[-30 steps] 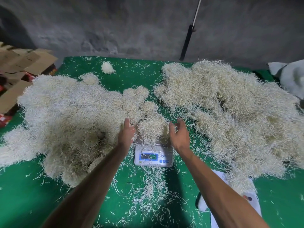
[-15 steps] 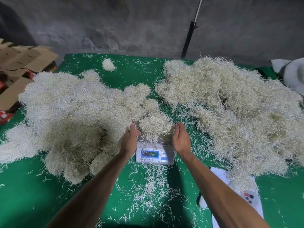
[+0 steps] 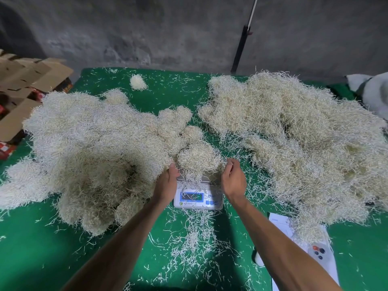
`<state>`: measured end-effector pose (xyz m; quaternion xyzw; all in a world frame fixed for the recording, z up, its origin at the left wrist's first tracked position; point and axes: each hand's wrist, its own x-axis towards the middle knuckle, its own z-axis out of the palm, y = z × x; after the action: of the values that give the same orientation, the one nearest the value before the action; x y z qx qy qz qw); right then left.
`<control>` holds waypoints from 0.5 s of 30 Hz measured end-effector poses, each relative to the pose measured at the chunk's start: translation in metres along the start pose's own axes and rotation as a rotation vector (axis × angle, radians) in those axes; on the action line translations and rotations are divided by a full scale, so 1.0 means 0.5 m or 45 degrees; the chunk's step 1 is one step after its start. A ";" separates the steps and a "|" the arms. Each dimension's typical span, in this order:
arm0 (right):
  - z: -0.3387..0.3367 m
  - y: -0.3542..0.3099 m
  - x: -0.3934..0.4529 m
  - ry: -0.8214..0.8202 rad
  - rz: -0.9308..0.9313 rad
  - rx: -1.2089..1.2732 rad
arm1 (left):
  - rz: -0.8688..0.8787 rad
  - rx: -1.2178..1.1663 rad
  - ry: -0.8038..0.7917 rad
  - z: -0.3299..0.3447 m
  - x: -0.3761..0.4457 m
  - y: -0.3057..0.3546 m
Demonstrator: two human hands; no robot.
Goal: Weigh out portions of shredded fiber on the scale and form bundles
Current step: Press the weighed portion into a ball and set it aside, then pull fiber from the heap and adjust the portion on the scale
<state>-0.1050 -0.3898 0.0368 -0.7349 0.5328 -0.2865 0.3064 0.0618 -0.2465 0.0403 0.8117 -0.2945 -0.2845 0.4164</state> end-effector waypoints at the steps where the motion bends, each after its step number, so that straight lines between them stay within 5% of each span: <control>1: 0.001 0.000 0.000 0.004 0.009 -0.002 | 0.004 0.006 0.008 0.001 -0.003 -0.004; 15: 0.004 0.015 -0.009 -0.032 0.019 -0.020 | -0.083 0.028 -0.045 -0.010 -0.006 0.001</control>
<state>-0.1093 -0.3868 0.0297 -0.7370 0.5366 -0.2708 0.3093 0.0632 -0.2418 0.0439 0.8202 -0.2784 -0.3090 0.3929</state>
